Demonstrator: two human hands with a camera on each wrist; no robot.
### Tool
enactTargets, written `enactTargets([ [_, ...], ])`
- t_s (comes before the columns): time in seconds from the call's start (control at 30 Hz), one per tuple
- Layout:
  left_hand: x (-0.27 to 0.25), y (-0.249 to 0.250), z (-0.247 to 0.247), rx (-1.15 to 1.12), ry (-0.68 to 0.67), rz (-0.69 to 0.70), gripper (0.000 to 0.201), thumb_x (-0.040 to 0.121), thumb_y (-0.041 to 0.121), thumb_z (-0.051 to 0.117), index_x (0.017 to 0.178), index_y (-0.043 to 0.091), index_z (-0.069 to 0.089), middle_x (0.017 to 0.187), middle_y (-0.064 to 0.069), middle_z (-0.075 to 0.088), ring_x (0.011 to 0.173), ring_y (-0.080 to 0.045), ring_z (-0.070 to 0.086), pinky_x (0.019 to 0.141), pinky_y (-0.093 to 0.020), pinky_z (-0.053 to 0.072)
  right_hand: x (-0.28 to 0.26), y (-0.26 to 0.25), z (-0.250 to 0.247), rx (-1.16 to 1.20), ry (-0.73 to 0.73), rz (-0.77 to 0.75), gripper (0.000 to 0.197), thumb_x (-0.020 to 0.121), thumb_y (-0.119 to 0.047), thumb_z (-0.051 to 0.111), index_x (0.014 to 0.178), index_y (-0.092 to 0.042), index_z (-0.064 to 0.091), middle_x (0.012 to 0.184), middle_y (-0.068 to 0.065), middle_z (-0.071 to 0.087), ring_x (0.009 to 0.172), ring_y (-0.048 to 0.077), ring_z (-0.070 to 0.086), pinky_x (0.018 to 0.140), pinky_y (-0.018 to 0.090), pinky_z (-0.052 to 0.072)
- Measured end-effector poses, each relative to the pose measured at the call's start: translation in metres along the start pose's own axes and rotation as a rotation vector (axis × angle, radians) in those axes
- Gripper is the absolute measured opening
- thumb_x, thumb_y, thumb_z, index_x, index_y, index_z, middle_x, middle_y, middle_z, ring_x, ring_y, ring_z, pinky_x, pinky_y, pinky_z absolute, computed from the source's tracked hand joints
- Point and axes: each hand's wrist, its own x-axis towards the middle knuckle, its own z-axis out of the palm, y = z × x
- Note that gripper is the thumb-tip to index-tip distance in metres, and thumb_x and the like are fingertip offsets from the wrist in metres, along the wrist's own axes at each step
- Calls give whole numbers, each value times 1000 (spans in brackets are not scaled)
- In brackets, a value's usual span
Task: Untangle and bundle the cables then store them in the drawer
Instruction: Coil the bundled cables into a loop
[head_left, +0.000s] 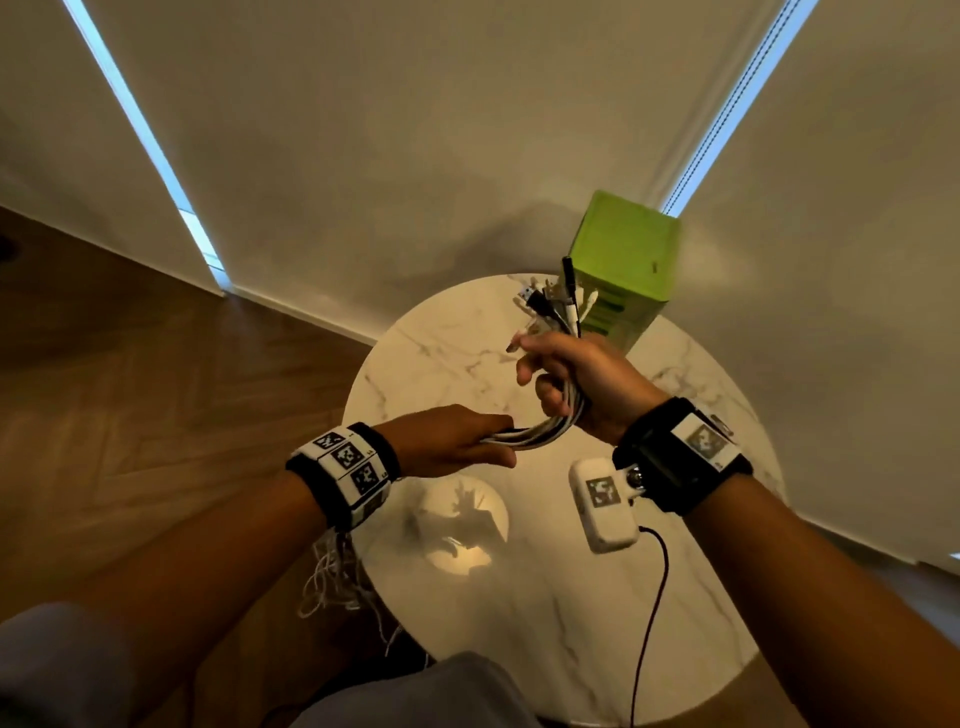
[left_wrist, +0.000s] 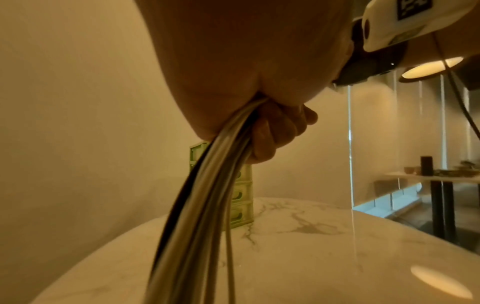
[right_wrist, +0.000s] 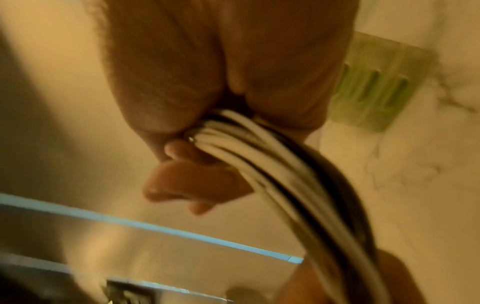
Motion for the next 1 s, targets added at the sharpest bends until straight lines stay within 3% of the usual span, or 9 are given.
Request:
enactTargets([
  [0.17, 13, 14, -9, 123, 31, -24, 53, 100, 60, 30, 115, 19, 60, 108, -3, 70, 96, -21, 63, 88, -40, 49, 4, -4, 9, -36, 122, -175, 28, 100, -28, 56, 88, -2, 58, 70, 10, 58, 50, 21, 53, 45, 26, 43],
  [0.27, 17, 14, -12, 218, 107, -1, 48, 97, 66, 33, 98, 26, 59, 88, 0, 67, 78, -17, 60, 72, -39, 47, 3, -6, 3, -111, 81, -104, 28, 100, -34, 55, 95, -7, 54, 68, 8, 57, 37, 15, 38, 37, 20, 28],
  [0.37, 19, 5, -10, 149, 202, 35, 49, 93, 71, 34, 90, 27, 56, 78, 1, 62, 70, -13, 55, 64, -37, 44, 2, -8, -6, -73, 114, -91, 32, 101, -34, 54, 80, -10, 52, 63, 6, 49, 32, 10, 27, 35, 16, 22],
  [0.6, 9, -8, 3, -160, 274, -96, 40, 100, 62, 35, 98, 31, 59, 86, -1, 67, 78, -23, 63, 73, -39, 52, 4, -14, -33, -57, 310, -192, 27, 101, -29, 54, 87, -6, 52, 63, 8, 52, 30, 11, 27, 36, 16, 20],
  [0.7, 7, -9, -8, -77, 252, -61, 42, 99, 64, 36, 99, 33, 65, 89, 5, 68, 83, -15, 62, 79, -36, 51, 3, 3, -35, -146, 354, -162, 28, 97, -23, 59, 96, 5, 62, 64, 10, 63, 32, 16, 37, 34, 18, 26],
  [0.77, 6, -7, -21, 21, 220, -34, 48, 95, 67, 39, 99, 31, 70, 89, 7, 70, 82, -10, 62, 79, -32, 50, 1, 17, -31, -132, 316, -119, 25, 97, -20, 59, 96, 4, 65, 74, 14, 70, 46, 23, 58, 42, 25, 47],
  [0.83, 6, -4, -32, 99, 198, -15, 53, 90, 70, 41, 101, 29, 72, 94, 7, 72, 84, -10, 64, 80, -32, 52, 1, 29, -27, -102, 243, -39, 26, 98, -24, 58, 99, 0, 68, 95, 16, 75, 81, 28, 73, 71, 40, 61],
  [0.9, 10, -2, -38, 142, 204, -10, 50, 89, 69, 48, 102, 28, 73, 96, 7, 73, 85, -11, 64, 78, -34, 53, 1, 38, -23, -148, 177, 52, 31, 99, -35, 56, 109, -10, 71, 108, 8, 75, 104, 28, 71, 85, 47, 58],
  [1.0, 17, 2, -43, 183, 241, 23, 34, 93, 57, 60, 107, 27, 71, 100, 3, 73, 87, -15, 65, 79, -37, 54, 0, 49, -10, -147, 40, 134, 35, 99, -46, 53, 121, -23, 67, 112, 13, 73, 102, 36, 70, 85, 54, 55],
])
